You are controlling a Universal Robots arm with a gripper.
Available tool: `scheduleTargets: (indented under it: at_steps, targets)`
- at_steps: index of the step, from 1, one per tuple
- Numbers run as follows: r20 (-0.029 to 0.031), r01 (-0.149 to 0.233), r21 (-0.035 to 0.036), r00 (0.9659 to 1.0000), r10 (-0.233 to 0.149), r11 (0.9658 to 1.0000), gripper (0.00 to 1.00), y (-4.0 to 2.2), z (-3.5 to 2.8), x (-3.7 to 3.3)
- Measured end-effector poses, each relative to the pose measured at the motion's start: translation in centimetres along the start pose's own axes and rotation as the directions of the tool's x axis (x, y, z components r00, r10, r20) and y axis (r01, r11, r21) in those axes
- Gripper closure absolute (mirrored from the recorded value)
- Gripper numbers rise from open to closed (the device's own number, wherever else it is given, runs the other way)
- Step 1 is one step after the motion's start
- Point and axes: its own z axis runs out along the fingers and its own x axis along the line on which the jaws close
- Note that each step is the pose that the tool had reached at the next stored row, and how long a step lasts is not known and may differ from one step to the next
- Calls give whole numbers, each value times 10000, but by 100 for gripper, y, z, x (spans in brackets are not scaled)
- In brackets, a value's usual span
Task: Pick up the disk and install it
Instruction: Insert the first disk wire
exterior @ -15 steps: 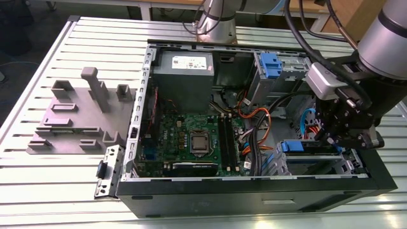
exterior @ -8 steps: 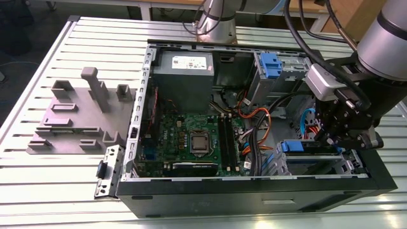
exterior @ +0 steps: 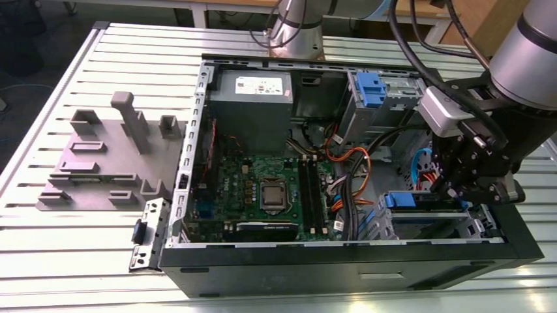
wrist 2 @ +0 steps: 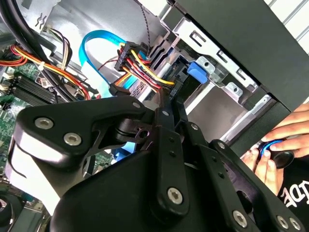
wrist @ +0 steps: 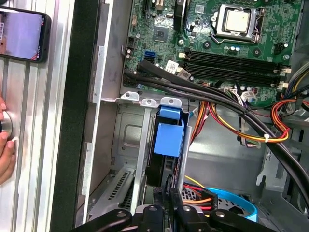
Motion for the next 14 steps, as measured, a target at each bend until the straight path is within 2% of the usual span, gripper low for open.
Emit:
scheduleTargets:
  at_steps: [5, 8, 14]
  targets:
    - [-7, -108, -6, 9999, 108, 9999, 83, -1, -20, 1]
    - [-19, -244, -14, 9997, 244, 9997, 83, -1, -18, 1]
    - [-18, -242, -14, 9997, 242, 9997, 83, 0, -1, 0]
